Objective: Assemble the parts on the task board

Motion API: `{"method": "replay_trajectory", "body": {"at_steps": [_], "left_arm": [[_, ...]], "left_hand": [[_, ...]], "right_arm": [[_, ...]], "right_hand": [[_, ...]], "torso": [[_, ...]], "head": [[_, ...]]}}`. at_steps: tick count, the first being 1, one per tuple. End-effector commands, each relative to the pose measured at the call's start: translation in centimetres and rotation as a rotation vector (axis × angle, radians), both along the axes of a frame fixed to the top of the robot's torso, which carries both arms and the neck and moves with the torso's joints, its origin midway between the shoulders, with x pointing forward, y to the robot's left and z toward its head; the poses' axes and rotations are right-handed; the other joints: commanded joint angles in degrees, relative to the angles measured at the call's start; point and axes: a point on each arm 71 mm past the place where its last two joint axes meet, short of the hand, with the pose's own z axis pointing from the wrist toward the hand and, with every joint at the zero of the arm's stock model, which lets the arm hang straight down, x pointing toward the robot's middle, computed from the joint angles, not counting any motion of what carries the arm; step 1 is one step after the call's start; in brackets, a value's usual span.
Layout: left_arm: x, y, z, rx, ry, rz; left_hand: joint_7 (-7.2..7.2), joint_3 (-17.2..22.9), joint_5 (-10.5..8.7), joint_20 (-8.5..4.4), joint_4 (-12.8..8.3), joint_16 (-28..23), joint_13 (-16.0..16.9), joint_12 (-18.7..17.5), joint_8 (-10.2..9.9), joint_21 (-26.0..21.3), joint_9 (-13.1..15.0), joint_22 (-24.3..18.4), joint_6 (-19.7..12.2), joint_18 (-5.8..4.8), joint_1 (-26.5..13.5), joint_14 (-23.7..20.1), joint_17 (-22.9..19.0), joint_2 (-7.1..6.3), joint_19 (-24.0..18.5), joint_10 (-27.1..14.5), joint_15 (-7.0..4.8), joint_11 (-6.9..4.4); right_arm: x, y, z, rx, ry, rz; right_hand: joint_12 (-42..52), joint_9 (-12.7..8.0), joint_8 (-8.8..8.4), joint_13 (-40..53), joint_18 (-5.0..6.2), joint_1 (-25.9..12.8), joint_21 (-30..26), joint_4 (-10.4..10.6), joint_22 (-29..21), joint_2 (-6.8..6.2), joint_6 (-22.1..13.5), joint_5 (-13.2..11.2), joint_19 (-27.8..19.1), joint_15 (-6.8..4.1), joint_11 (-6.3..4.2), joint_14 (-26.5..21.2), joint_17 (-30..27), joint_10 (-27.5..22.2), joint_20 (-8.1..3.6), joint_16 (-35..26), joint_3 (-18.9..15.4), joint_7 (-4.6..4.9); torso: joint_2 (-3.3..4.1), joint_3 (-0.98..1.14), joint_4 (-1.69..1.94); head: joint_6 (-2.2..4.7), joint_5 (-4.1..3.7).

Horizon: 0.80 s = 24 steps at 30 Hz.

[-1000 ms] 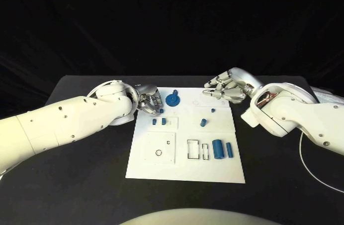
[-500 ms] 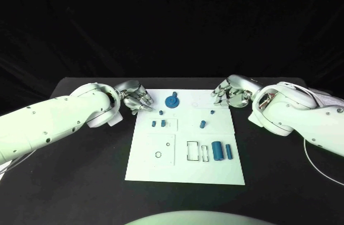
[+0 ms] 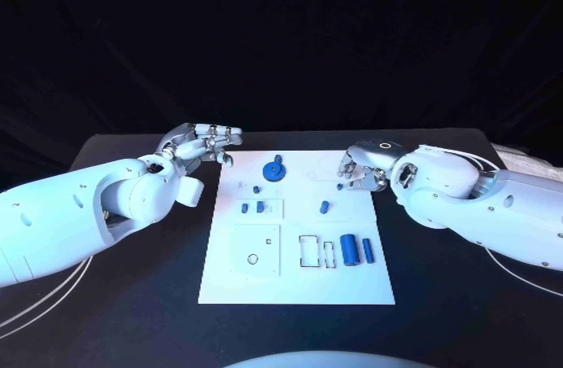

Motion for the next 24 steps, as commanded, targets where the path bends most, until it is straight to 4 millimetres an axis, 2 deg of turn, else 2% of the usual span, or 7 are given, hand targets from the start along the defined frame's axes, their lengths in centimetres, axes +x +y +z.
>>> {"method": "replay_trajectory", "body": {"at_steps": [1, 15, 24], "left_arm": [[-0.1, 0.3, 0.2, -0.154, 0.029, 0.078], [-0.2, 0.4, 0.1, -0.164, 0.036, 0.076], [-0.2, 0.4, 0.1, -0.163, 0.044, 0.072]], "left_hand": [[0.03, -0.4, -0.22, -0.34, -0.1, 0.2, 0.1, 0.3, 0.4, -0.3, 0.1, -0.1, 0.3, 0.73, -0.2, 0.1, -0.1, 0.42, -0.1, 0.2, -0.4, -0.05], [0.02, -0.5, -0.2, -0.39, -0.2, 0.2, 0.1, 0.4, 0.4, -0.3, 0.0, -0.1, 0.3, 0.72, -0.1, 0.2, -0.1, 0.41, 0.0, 0.2, -0.44, -0.08], [0.07, -0.5, -0.16, -0.46, -0.4, 0.2, 0.1, 0.5, 0.4, -0.4, 0.0, -0.2, 0.2, 0.71, 0.2, 0.1, -0.2, 0.41, 0.1, 0.0, -0.47, -0.07]], "right_arm": [[0.0, 0.3, -0.7, -0.113, -0.009, 0.001], [-0.1, 1.4, -1.8, -0.12, 0.028, 0.034], [-0.1, 1.9, -2.3, -0.11, 0.055, 0.048]], "right_hand": [[-0.4, -0.1, -0.2, -0.5, 0.63, -0.2, -0.3, 0.0, -0.3, -0.58, 0.2, -0.3, -0.2, -0.35, -0.22, 2.1, -0.3, -0.1, -0.19, -0.5, 0.5, -0.45], [-0.2, 0.1, 0.03, -3.5, 0.61, -0.5, -0.8, -0.7, -0.5, 0.15, 1.6, -0.6, 0.1, -0.31, -0.67, 2.2, -1.4, 1.6, -0.36, -1.7, 4.8, -1.02], [-0.1, 0.3, 0.24, -4.8, 0.56, -0.4, -0.8, -2.0, -0.4, 1.23, 2.8, -1.1, 0.4, -0.17, -0.72, 2.2, -1.9, 3.2, -0.27, -2.1, 8.4, -0.85]], "torso": [[0.05, 0.12, -0.13], [0.06, 0.14, -0.11], [0.04, 0.15, -0.09]], "head": [[-0.02, 0.12], [-0.45, 0.15], [-0.61, 0.26]]}}
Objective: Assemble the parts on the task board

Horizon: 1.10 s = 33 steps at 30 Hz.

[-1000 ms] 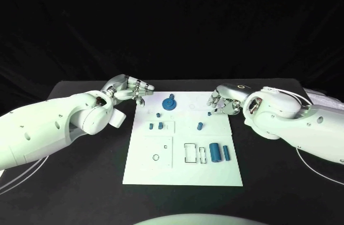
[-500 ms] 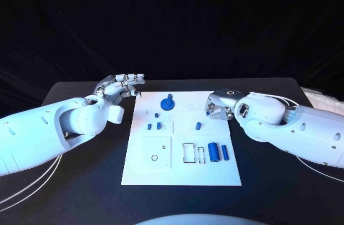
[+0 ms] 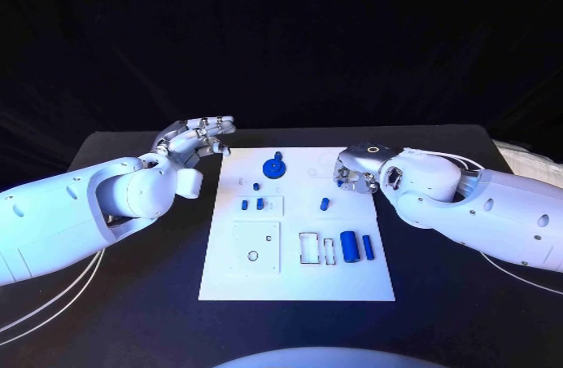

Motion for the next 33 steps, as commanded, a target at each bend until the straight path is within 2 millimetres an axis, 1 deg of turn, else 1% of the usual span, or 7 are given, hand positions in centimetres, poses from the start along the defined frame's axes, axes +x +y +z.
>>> {"method": "replay_trajectory", "body": {"at_steps": [1, 3, 10, 20, 25, 33], "left_arm": [[0.0, -0.1, 0.1, -0.017, -0.005, -0.001], [0.0, 0.0, 0.1, -0.016, -0.004, -0.001], [0.0, -0.1, 0.1, -0.015, -0.001, -0.003], [0.0, 0.1, 0.1, -0.012, 0.001, 0.002], [0.0, 0.2, 0.1, -0.011, 0.0, 0.005], [0.0, 0.4, 0.0, -0.007, 0.001, 0.008]], "left_hand": [[0.07, -0.2, -0.16, -0.47, 0.0, 0.2, 0.0, 0.2, 0.4, -0.2, 0.0, -0.1, 0.2, 0.71, 0.2, 0.0, -0.1, 0.41, 0.1, 0.0, -0.21, -0.06], [0.11, -0.2, -0.13, -0.5, -0.2, 0.3, 0.0, 0.3, 0.4, -0.3, 0.0, -0.1, 0.2, 0.7, 0.3, 0.0, -0.2, 0.49, 0.1, -0.1, -0.22, -0.05], [0.16, -0.2, -0.09, -0.56, -0.4, 0.3, 0.0, 0.5, 0.5, -0.4, -0.1, -0.2, 0.2, 0.68, 0.8, -0.1, -0.3, 0.64, 0.2, -0.2, -0.24, -0.03], [0.18, -0.1, -0.07, -0.61, -0.7, 0.3, 0.0, 0.7, 0.5, -0.4, -0.1, -0.2, 0.1, 0.66, 1.1, -0.1, -0.4, 0.77, 0.3, -0.3, -0.26, -0.01], [0.2, -0.1, -0.06, -0.63, -0.8, 0.3, 0.0, 0.7, 0.6, -0.4, -0.1, -0.2, 0.1, 0.66, 1.2, -0.1, -0.5, 0.82, 0.3, -0.4, -0.26, 0.0], [0.22, -0.1, -0.06, -0.64, -0.8, 0.3, 0.0, 0.8, 0.6, -0.5, -0.1, -0.3, 0.1, 0.65, 1.3, -0.1, -0.5, 0.83, 0.3, -0.4, -0.26, 0.01]], "right_arm": [[-0.3, 0.3, -1.0, -0.03, 0.049, 0.018], [-0.3, 0.3, -1.0, -0.03, 0.057, 0.018], [-0.2, 0.3, -1.1, -0.029, 0.062, 0.011], [-0.4, 0.5, -0.5, 0.026, 0.005, 0.007], [-0.6, 0.5, 0.1, 0.07, -0.038, 0.003], [-0.7, 0.0, 1.0, 0.099, -0.071, -0.016]], "right_hand": [[-0.1, 0.2, 0.36, -0.3, 0.55, 0.1, -0.4, -0.5, 0.1, 0.76, 0.7, -0.3, 0.2, -0.16, -0.13, 2.2, -0.1, 0.7, -0.04, -0.3, 0.9, 0.0], [-0.2, 0.3, 0.39, -0.6, 0.55, -0.2, -0.4, -1.0, 0.1, 0.84, 1.0, -0.3, 0.3, -0.12, -0.12, 2.2, -0.1, 1.3, -0.02, -0.3, 1.9, 0.07], [-0.2, 0.6, 0.49, -1.0, 0.51, -1.0, -0.3, -1.9, 0.3, 0.89, 1.6, -0.4, 0.5, -0.08, -0.15, 2.3, -0.1, 2.2, -0.01, -0.3, 3.3, 0.13], [-0.4, 0.9, 0.61, -1.4, 0.38, -2.1, 0.2, -3.0, 1.0, 0.73, 2.3, -0.3, 0.9, 0.02, -0.06, 2.4, 0.1, 3.3, 0.03, 0.0, 4.8, 0.29], [-0.5, 1.1, 0.65, -1.5, 0.32, -3.7, 0.4, -2.8, 1.3, 0.2, 2.7, -0.4, 1.1, 0.12, 0.05, 2.5, 0.2, 3.6, 0.09, 0.1, 4.9, 0.3], [-0.7, 1.2, 0.63, -1.5, 0.3, -4.7, 0.5, -2.7, 1.5, -0.13, 2.8, -0.4, 1.2, 0.13, 0.05, 2.5, 0.2, 3.8, 0.09, 0.2, 4.9, 0.21]], "torso": [[0.0, -0.02, 0.0], [0.02, -0.04, -0.01], [-0.01, -0.07, -0.03], [-0.05, -0.03, -0.02], [-0.09, -0.09, -0.04], [-0.06, -0.06, -0.03]], "head": [[-0.07, 0.07], [-0.12, 0.07], [-0.21, 0.0], [-0.26, -0.07], [-0.22, -0.13], [-0.08, -0.2]]}}
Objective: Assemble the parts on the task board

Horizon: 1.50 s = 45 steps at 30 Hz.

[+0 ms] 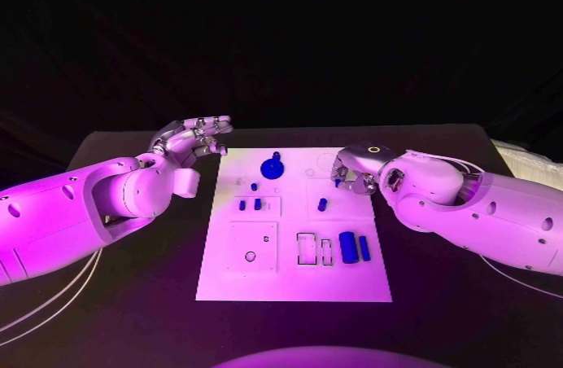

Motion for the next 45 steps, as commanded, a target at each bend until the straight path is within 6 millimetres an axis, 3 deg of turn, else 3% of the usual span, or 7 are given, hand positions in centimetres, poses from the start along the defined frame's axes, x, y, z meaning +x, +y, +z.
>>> {"method": "replay_trajectory", "body": {"at_steps": [1, 13, 19, 26, 31, 33, 45], "left_arm": [[0.0, 0.0, 0.1, -0.006, -0.004, 0.0], [0.1, 0.2, 0.0, -0.002, -0.001, 0.005], [0.1, 0.2, 0.0, -0.003, -0.001, 0.003], [0.1, -0.1, 0.0, -0.006, -0.002, -0.003], [0.0, -0.2, 0.1, -0.007, -0.002, -0.007], [0.0, -0.2, 0.0, -0.007, -0.001, -0.007], [0.0, -0.7, 0.1, -0.013, -0.005, -0.018]], "left_hand": [[0.23, 0.1, -0.07, -0.44, -0.4, 0.3, 0.1, 0.1, 0.3, -0.4, -0.1, -0.1, 0.0, 0.67, 0.5, -0.1, -0.1, 0.0, 0.1, -0.5, -0.27, 0.03], [0.27, 0.1, -0.08, -0.44, -0.5, 0.3, 0.0, 0.2, 0.3, -0.4, -0.1, -0.1, 0.0, 0.66, 0.5, -0.2, -0.1, -0.01, 0.1, -0.6, -0.26, 0.07], [0.31, 0.0, -0.08, -0.45, -0.5, 0.4, 0.0, 0.2, 0.3, -0.4, -0.1, -0.1, -0.1, 0.65, 0.6, -0.2, -0.1, -0.02, 0.1, -0.7, -0.24, 0.1], [0.31, 0.0, -0.08, -0.45, -0.5, 0.4, 0.0, 0.2, 0.3, -0.4, -0.1, -0.1, -0.1, 0.65, 0.6, -0.2, -0.1, -0.02, 0.1, -0.7, -0.24, 0.1], [0.31, 0.0, -0.08, -0.45, -0.5, 0.4, 0.0, 0.2, 0.3, -0.4, -0.1, -0.1, -0.1, 0.65, 0.6, -0.2, -0.1, -0.02, 0.1, -0.7, -0.24, 0.1], [0.31, 0.0, -0.08, -0.45, -0.5, 0.4, 0.0, 0.2, 0.3, -0.4, -0.1, -0.1, -0.1, 0.65, 0.6, -0.2, -0.1, -0.02, 0.1, -0.7, -0.24, 0.1], [0.37, 0.0, -0.08, -0.45, -0.6, 0.4, 0.0, 0.2, 0.3, -0.4, -0.1, -0.1, -0.2, 0.64, 0.6, -0.2, -0.2, -0.01, 0.1, -0.8, -0.22, 0.15]], "right_arm": [[0.0, -0.2, 0.8, 0.036, -0.039, -0.014], [-1.1, 0.0, 2.0, 0.075, -0.04, 0.001], [-2.7, 2.9, 2.5, 0.129, -0.022, 0.082], [-4.7, 6.9, 2.6, 0.19, 0.01, 0.191], [-5.6, 8.7, 1.5, 0.224, 0.067, 0.235], [-6.0, 9.3, 0.8, 0.232, 0.095, 0.251], [-7.2, 11.0, -2.9, 0.243, 0.189, 0.279]], "right_hand": [[-0.3, 0.1, 0.16, -0.1, 0.3, -0.5, 0.3, 0.3, 0.1, 0.02, 0.5, 0.0, 0.4, 0.12, -0.06, 2.5, 0.0, 0.5, 0.06, 0.3, 0.1, 0.05], [-0.4, 0.2, 0.17, -0.1, 0.28, -0.8, 0.3, 0.3, 0.2, -0.08, 0.6, 0.0, 0.5, 0.11, -0.05, 2.6, 0.1, 0.6, 0.06, 0.4, 0.1, 0.03], [-0.4, 0.2, 0.16, -0.1, 0.29, -0.8, 0.3, 0.2, 0.2, -0.03, 0.6, 0.0, 0.5, 0.09, -0.03, 2.6, 0.1, 0.7, 0.05, 0.5, 0.3, 0.07], [-0.6, 0.2, 0.07, -0.1, 0.29, -0.7, 0.4, -0.1, 0.2, 0.05, 0.5, 0.0, 0.5, 0.12, 0.13, 2.6, 0.2, 0.7, 0.04, 0.5, 0.7, 0.32], [-0.7, 0.3, 0.0, -0.1, 0.29, -0.7, 0.4, -0.3, 0.3, 0.02, 0.5, 0.1, 0.5, 0.18, 0.29, 2.5, 0.2, 0.7, 0.06, 0.6, 0.9, 0.51], [-0.7, 0.3, -0.02, -0.1, 0.29, -0.7, 0.3, -0.4, 0.2, 0.04, 0.5, 0.1, 0.5, 0.2, 0.33, 2.5, 0.2, 0.7, 0.08, 0.5, 0.9, 0.57], [-0.9, 0.3, -0.16, -0.1, 0.31, -0.7, 0.2, -0.9, 0.1, 0.11, 0.3, 0.1, 0.4, 0.34, 0.53, 2.5, 0.1, 0.7, 0.18, 0.5, 1.3, 0.83]], "torso": [[0.01, -0.01, 0.05], [0.02, 0.03, -0.02], [0.03, -0.01, 0.12], [0.0, -0.12, 0.17], [-0.02, -0.27, 0.15], [0.06, -0.17, -0.04], [0.21, -0.19, 0.32]], "head": [[0.01, -0.03], [0.09, 0.04], [0.05, 0.38], [-0.28, 1.74], [-0.82, 2.98], [-0.93, 3.69], [-1.7, 4.32]]}}
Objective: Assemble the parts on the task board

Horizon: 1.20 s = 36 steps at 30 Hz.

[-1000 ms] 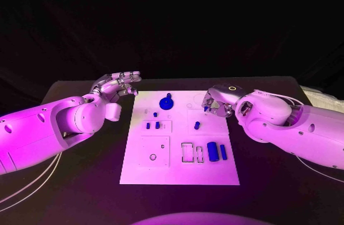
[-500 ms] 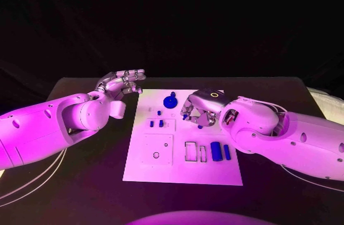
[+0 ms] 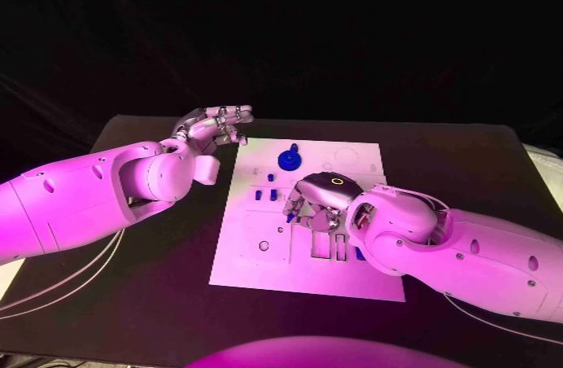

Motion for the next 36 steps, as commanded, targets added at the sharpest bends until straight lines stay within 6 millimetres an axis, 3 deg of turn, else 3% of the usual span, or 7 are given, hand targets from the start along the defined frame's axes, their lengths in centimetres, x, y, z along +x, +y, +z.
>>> {"method": "replay_trajectory", "body": {"at_steps": [1, 10, 36], "left_arm": [[-0.1, -0.4, 0.1, -0.012, -0.008, -0.013], [-0.2, -0.5, 0.2, -0.014, -0.008, -0.02], [-0.1, -0.3, 0.1, -0.012, -0.002, -0.021]], "left_hand": [[0.37, 0.0, -0.11, -0.45, -0.2, 0.4, 0.0, 0.2, 0.3, -0.2, -0.1, -0.1, -0.2, 0.64, 0.6, -0.2, -0.1, 0.0, 0.1, -0.4, -0.23, 0.16], [0.38, 0.0, -0.11, -0.45, -0.2, 0.4, 0.0, 0.2, 0.3, -0.2, -0.1, -0.1, -0.2, 0.64, 0.6, -0.2, -0.1, 0.02, 0.1, -0.4, -0.22, 0.17], [0.41, 0.0, -0.1, -0.44, -0.3, 0.4, 0.0, 0.3, 0.3, -0.2, -0.1, -0.1, -0.3, 0.63, 0.6, -0.3, -0.1, 0.07, 0.1, -0.5, -0.2, 0.2]], "right_arm": [[-0.1, 0.3, -0.6, -0.003, 0.019, 0.025], [-0.3, 0.9, -1.5, -0.002, 0.034, 0.034], [-0.6, 1.4, -1.6, 0.01, 0.031, 0.041]], "right_hand": [[-0.3, 0.0, 0.01, -0.1, 0.32, -0.7, 0.2, -0.2, -0.1, 0.19, 0.2, 0.4, 0.2, 0.35, 0.41, 2.5, -0.1, 0.1, -0.01, 0.2, 0.3, 0.36], [-0.3, 0.0, -0.03, -0.1, 0.32, -0.7, 0.2, -0.3, -0.1, 0.22, 0.1, 0.4, 0.2, 0.39, 0.47, 2.5, -0.1, 0.1, 0.02, 0.2, 0.4, 0.43], [-0.4, 0.0, -0.05, -0.1, 0.32, -0.8, 0.2, -0.4, -0.1, 0.26, 0.1, 0.4, 0.2, 0.43, 0.56, 2.5, 0.0, 0.1, 0.06, 0.3, 0.5, 0.54]], "torso": [[0.06, 0.02, 0.13], [0.03, 0.1, 0.04], [0.0, 0.02, 0.01]], "head": [[-0.2, 0.19], [-0.8, 0.95], [-1.27, 1.31]]}}
